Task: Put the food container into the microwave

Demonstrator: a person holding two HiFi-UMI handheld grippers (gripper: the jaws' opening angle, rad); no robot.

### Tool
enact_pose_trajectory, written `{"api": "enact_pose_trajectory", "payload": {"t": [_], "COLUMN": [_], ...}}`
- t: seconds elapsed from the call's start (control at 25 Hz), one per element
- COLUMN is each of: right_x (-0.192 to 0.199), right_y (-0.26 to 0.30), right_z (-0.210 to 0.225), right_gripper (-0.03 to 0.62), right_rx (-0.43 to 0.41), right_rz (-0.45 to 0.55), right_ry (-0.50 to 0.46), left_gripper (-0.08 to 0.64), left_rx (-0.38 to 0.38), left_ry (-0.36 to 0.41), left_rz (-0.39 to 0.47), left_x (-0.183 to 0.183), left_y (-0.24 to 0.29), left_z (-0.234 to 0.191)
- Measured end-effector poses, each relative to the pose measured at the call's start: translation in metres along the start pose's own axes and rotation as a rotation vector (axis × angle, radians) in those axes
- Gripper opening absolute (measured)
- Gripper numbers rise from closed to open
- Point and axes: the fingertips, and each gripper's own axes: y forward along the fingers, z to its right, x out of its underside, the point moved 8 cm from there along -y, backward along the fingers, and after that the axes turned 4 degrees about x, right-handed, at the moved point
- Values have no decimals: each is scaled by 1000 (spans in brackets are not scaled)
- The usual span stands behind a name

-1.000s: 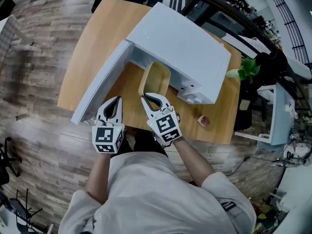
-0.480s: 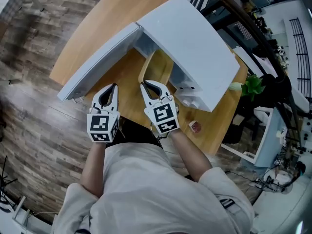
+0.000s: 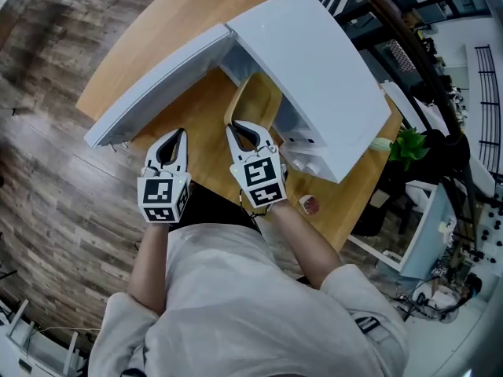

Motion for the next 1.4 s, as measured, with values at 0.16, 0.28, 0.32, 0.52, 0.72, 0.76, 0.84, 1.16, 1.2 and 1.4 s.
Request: {"api": "enact_pose_trajectory", "payload": {"t": [0.16,0.28,0.32,0.52,0.72,0.76,0.84,1.16,1.2,1.4], "right_x": [3,4,5,6,11,11,11,13,13,16], "right_y": [4,7,7,11,14,15,17,26,27,33], "right_z": [0,1,1,2,3,3,2,6,7,9], "right_gripper": [29,29,31,31,31,31,31,32,32,34], "right_rx": [0,1,1,10,27,27,26,52,57,79], "right_rz": [-19,-28,-30,-45,-75,-79,-86,-115,-122,-143], "right_ry": [-5,-8,-9,-17,-28,-29,-30,-63,-71,-87], "left_gripper": [12,12,12,12,12,12,12,12,12,12], "left_rx": [-2,-1,-1,2,15,17,21,67,73,105], "left_ry": [-9,-8,-8,-13,-14,-15,-15,-4,-3,1], "left_rz": [-8,-11,-11,-20,-36,-39,-46,-88,-90,-106], "left_x": [5,7,7,9,12,12,12,10,10,9], "left_y": [2,5,6,9,12,13,15,28,30,42], "left_z": [-2,-3,-3,-5,-7,-7,-9,-15,-15,-19]}}
